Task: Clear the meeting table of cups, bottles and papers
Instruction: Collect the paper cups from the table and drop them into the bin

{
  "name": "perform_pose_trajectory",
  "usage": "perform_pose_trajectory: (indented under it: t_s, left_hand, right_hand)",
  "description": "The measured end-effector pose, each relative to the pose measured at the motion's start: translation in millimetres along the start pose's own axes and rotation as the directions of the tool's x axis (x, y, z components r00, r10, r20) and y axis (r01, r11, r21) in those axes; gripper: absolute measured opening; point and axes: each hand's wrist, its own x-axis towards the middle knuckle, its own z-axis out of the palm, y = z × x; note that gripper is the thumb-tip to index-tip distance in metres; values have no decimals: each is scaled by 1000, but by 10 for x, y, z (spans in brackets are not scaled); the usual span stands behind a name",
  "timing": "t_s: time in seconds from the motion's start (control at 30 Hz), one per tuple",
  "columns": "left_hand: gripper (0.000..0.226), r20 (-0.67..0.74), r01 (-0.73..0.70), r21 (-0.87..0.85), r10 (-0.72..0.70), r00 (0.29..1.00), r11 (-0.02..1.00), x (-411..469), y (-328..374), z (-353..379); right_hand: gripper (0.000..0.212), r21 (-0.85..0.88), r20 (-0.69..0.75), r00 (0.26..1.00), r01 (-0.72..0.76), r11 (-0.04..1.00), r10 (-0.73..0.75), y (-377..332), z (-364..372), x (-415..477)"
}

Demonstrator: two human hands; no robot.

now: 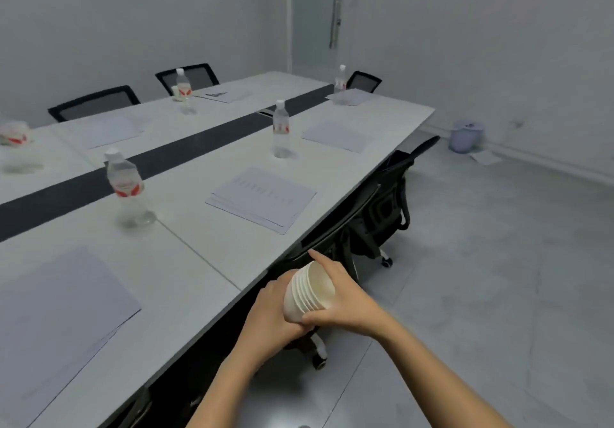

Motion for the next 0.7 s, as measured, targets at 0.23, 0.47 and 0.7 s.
perform_pose_trajectory:
  t_s: [0.23, 0.47, 0.7]
  left_hand:
    - [57, 221, -160, -74, 173, 960, 984, 1594, 291, 456]
    - [65, 491, -260, -156, 303, 817, 953, 2822, 636, 1369]
    - [63, 588, -350, -163, 376, 716, 922, 3962, 1230, 2450]
  right_hand:
    - [92, 22, -259, 950, -175, 984, 175, 431, -987, 685]
    - [85, 89, -476, 802, -365, 927, 361, 1051, -1982, 828]
    - [83, 125, -587, 712, -390, 912, 385, 1937, -3199, 999]
